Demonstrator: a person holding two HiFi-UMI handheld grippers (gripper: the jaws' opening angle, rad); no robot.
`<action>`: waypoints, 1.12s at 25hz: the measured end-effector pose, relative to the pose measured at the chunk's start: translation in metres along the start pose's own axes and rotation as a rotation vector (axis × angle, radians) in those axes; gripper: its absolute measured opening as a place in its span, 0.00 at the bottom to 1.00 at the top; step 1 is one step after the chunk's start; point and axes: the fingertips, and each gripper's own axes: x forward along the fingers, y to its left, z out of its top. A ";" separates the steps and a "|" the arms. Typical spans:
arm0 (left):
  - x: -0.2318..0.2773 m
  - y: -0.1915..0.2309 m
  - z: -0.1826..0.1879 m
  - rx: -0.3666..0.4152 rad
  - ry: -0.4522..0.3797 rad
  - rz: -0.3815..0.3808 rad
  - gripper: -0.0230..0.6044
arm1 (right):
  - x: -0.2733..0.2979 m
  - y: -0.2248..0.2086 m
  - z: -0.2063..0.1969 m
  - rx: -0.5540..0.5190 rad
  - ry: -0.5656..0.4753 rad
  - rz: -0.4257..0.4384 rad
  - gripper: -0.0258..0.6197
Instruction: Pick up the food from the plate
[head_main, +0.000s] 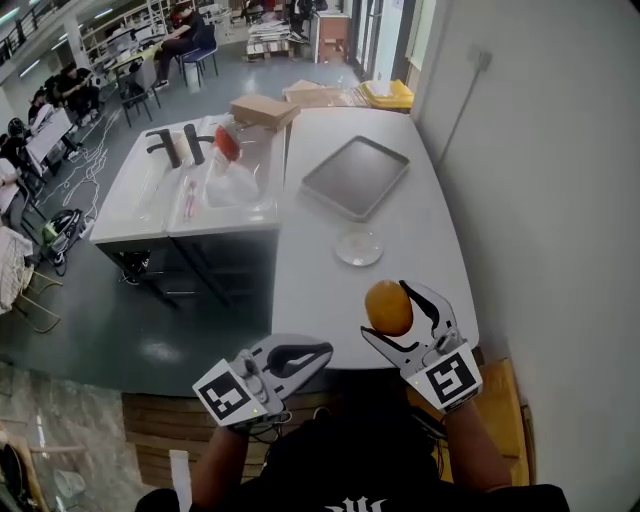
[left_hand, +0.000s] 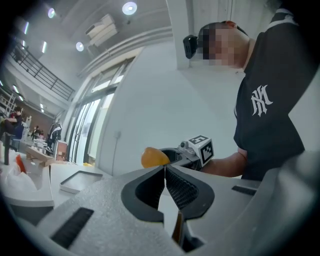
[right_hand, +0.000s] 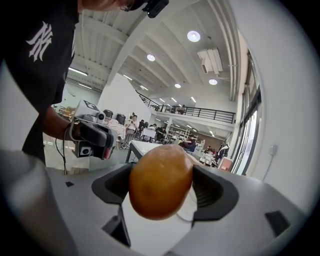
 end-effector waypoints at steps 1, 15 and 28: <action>-0.004 -0.008 0.004 0.006 -0.009 -0.006 0.05 | -0.011 0.009 0.005 -0.029 -0.011 0.007 0.62; -0.024 -0.053 0.011 0.009 -0.030 -0.067 0.05 | -0.081 0.102 0.011 0.119 -0.014 0.107 0.62; -0.041 -0.047 -0.008 -0.056 -0.017 0.007 0.05 | -0.061 0.093 0.015 0.203 -0.026 0.165 0.62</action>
